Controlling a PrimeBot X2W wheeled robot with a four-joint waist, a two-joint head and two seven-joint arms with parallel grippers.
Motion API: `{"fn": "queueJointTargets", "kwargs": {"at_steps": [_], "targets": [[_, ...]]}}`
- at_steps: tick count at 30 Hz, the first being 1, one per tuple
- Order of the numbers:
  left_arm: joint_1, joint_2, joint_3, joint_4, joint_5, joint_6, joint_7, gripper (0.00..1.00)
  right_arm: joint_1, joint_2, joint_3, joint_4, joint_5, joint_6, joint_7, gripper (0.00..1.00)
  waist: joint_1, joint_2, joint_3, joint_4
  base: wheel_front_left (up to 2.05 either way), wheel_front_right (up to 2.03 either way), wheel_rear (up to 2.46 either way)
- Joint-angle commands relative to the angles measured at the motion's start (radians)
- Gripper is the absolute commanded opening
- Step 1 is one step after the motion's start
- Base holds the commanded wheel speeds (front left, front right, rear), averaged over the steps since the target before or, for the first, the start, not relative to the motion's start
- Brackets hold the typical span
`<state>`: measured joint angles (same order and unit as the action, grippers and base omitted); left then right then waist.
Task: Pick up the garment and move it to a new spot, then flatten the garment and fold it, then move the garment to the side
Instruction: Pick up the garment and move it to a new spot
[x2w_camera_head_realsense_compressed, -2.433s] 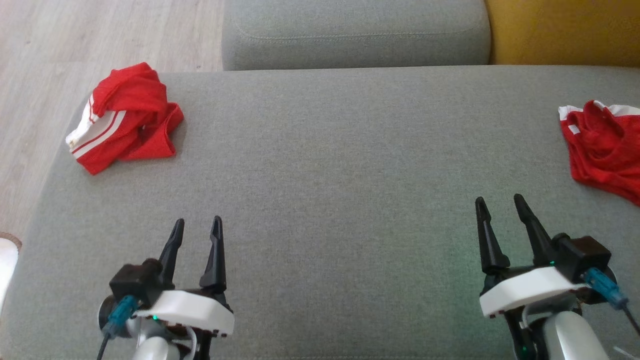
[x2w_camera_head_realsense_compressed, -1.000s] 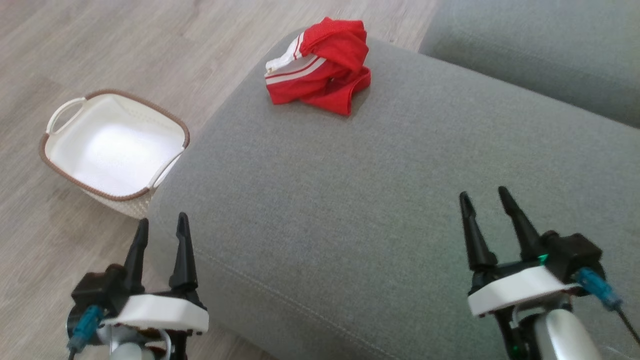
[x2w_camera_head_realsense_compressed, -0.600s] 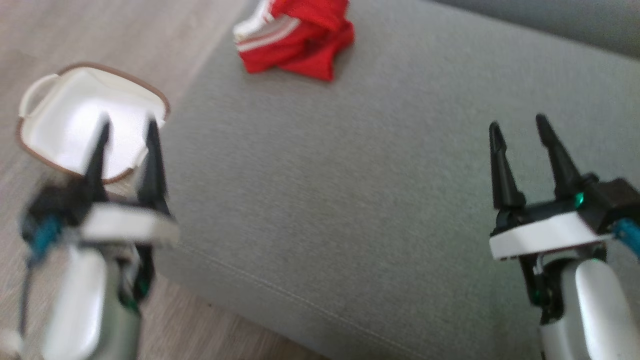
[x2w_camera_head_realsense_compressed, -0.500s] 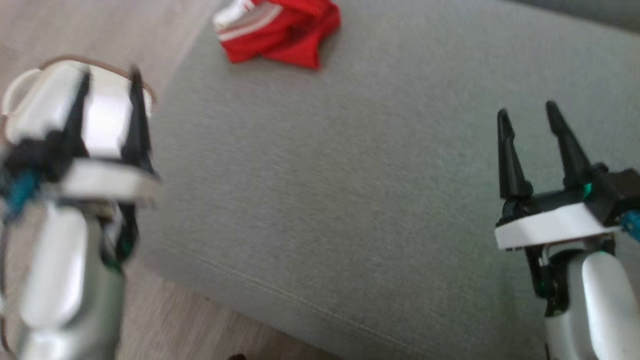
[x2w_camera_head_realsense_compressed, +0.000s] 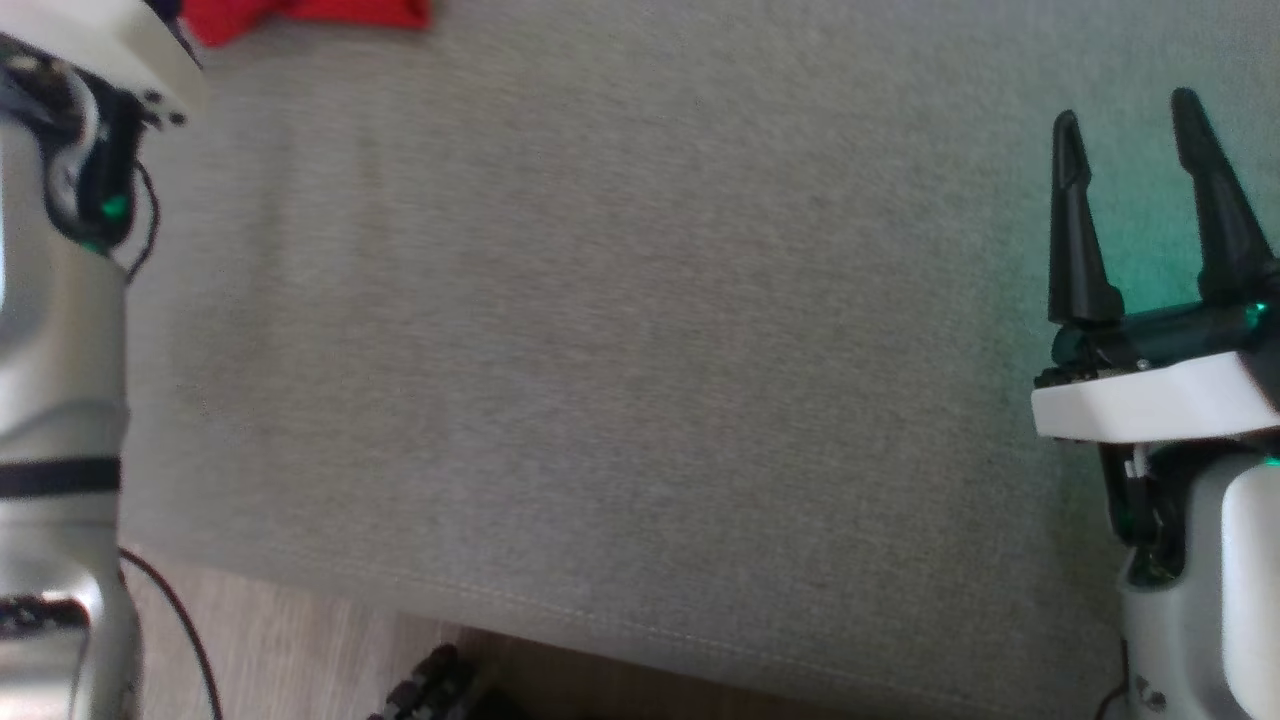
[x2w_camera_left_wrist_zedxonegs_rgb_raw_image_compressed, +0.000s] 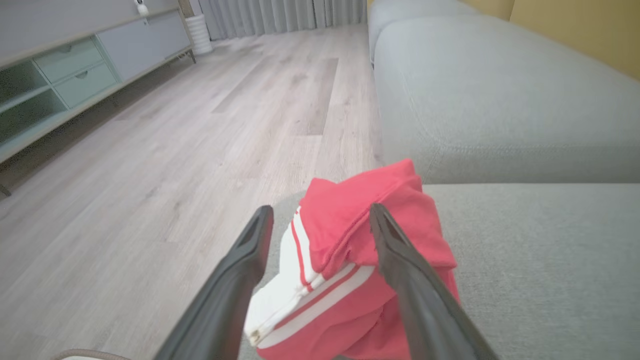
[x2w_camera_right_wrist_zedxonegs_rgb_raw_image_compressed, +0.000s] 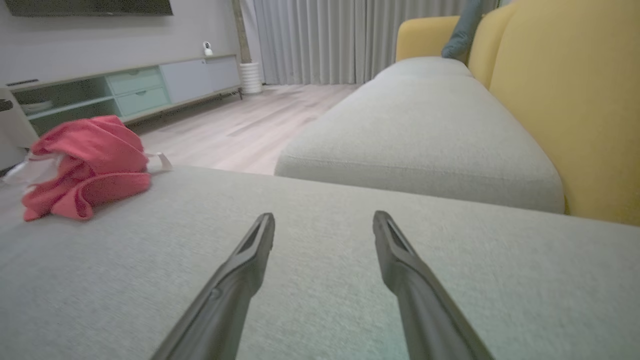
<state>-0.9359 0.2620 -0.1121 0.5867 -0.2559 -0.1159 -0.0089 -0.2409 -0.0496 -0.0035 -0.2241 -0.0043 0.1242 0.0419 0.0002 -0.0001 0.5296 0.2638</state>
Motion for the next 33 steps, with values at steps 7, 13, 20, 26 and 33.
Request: {"fn": "queueJointTargets", "kwargs": {"at_steps": [7, 13, 20, 26, 33], "targets": [[-0.123, 0.105, 0.031, 0.149, -0.007, 0.007, -0.010, 1.00, -0.043, -0.001, 0.028, -0.079, -0.013, 0.007, 0.011, 1.00, -0.0002, 0.0001, 0.140, -0.083, 0.00, 0.00, 0.00], [-0.168, 0.112, 0.040, 0.231, -0.003, 0.038, -0.074, 0.04, -0.055, -0.001, 0.031, -0.077, -0.004, 0.007, 0.001, 1.00, -0.0002, 0.0001, 0.155, -0.087, 0.00, 0.00, 0.00], [-0.214, 0.116, -0.007, 0.267, 0.029, 0.025, -0.166, 0.00, -0.063, -0.001, 0.032, -0.026, 0.028, 0.007, -0.037, 1.00, -0.0002, 0.0001, 0.092, -0.090, 0.00, 0.00, 0.00], [-0.261, 0.113, -0.086, 0.204, 0.063, 0.000, -0.191, 0.00, -0.054, -0.001, 0.023, 0.046, 0.075, 0.007, -0.088, 1.00, -0.0002, 0.0001, -0.021, -0.116, 0.00, 0.00, 0.00], [-0.301, 0.103, -0.218, 0.060, 0.075, -0.013, -0.137, 0.00, -0.032, -0.001, 0.013, 0.146, 0.155, 0.007, -0.164, 1.00, -0.0002, 0.0001, -0.161, -0.200, 0.00, 0.00, 0.00]]}}
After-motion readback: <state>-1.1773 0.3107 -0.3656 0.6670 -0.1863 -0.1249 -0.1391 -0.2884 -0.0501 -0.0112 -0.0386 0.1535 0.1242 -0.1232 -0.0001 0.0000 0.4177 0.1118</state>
